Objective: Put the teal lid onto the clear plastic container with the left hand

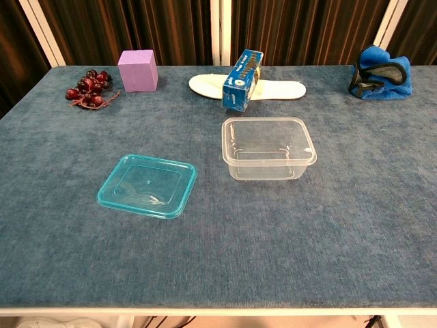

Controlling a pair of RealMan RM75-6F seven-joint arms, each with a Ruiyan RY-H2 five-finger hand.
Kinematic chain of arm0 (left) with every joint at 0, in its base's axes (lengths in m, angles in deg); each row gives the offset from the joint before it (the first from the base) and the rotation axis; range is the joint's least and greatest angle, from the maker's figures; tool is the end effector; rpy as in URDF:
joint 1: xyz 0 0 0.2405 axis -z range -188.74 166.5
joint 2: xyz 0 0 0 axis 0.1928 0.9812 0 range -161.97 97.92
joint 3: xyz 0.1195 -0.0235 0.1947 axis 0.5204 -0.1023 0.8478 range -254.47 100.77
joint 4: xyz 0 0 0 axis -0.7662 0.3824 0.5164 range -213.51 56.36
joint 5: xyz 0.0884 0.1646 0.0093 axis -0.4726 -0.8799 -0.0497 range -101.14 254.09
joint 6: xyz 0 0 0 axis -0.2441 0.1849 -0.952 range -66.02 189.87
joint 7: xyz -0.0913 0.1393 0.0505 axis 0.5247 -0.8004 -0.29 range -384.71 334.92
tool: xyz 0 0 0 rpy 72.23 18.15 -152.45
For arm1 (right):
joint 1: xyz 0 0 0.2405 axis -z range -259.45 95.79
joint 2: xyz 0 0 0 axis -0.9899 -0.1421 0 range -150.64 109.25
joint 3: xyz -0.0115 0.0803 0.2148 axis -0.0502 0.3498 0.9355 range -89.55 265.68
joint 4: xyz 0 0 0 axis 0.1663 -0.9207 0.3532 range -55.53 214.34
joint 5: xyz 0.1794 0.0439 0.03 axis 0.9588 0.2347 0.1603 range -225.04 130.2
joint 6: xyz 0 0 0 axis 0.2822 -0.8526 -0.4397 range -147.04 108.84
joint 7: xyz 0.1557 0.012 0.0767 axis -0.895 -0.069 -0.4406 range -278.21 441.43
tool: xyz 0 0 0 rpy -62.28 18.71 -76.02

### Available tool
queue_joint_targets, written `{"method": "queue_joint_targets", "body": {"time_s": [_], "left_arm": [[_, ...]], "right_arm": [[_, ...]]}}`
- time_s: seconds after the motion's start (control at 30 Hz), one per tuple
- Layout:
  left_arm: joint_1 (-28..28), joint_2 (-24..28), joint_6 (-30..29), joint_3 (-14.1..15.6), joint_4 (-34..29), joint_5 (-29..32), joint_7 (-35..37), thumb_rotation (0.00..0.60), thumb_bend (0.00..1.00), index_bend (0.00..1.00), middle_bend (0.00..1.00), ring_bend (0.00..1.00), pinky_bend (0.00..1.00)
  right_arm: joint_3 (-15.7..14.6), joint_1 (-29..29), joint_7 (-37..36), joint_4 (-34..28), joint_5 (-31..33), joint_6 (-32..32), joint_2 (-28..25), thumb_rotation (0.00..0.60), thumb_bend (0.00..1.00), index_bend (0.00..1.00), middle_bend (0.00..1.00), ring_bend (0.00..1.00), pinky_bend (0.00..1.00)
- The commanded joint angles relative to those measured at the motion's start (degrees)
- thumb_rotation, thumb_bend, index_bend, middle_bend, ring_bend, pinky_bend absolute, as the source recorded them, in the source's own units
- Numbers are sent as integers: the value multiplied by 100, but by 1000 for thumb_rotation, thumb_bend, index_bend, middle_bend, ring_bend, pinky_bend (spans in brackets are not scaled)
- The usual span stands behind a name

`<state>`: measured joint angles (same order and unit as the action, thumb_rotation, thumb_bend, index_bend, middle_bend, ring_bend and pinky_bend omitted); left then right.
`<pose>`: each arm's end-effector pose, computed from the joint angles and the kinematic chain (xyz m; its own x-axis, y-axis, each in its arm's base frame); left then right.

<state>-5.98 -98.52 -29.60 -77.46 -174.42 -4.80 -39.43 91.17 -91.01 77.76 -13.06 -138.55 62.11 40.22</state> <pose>-0.2736 0.1992 0.1679 0.5318 -0.0457 0.8456 0.8458 0.0796 -0.5276 -0.2557 -0.2269 0.1680 0.3990 -0.0372 0.9162 -0.9071 -0.1620 0.3884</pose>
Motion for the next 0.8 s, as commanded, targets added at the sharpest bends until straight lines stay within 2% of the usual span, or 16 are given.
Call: {"method": "queue_joint_targets", "body": {"time_s": [0.03,0.27,0.43,0.6,0.8], "left_arm": [[-68,-22,-43,2,-14,-11,-46,600,0,176,66,0,16],[-193,17,-148,42,-61,-203,-78,600,1,176,66,0,16],[25,41,93,22,-181,-523,-248,600,0,176,65,0,17],[634,23,900,-9,-462,-965,-356,600,0,175,66,0,17],[1518,-249,2358,-151,-895,-797,-715,600,0,163,65,0,20]], "right_arm": [[18,-57,113,-114,7,-58,-31,600,125,0,43,0,0],[-23,-49,207,-243,-87,17,-54,600,125,0,41,0,0],[-41,-19,185,-189,-120,99,-35,600,124,0,38,0,0],[-46,-109,281,-187,-175,-1,-50,600,124,0,35,0,0],[-49,-228,389,-266,-301,-86,-86,600,124,0,35,0,0]]}}
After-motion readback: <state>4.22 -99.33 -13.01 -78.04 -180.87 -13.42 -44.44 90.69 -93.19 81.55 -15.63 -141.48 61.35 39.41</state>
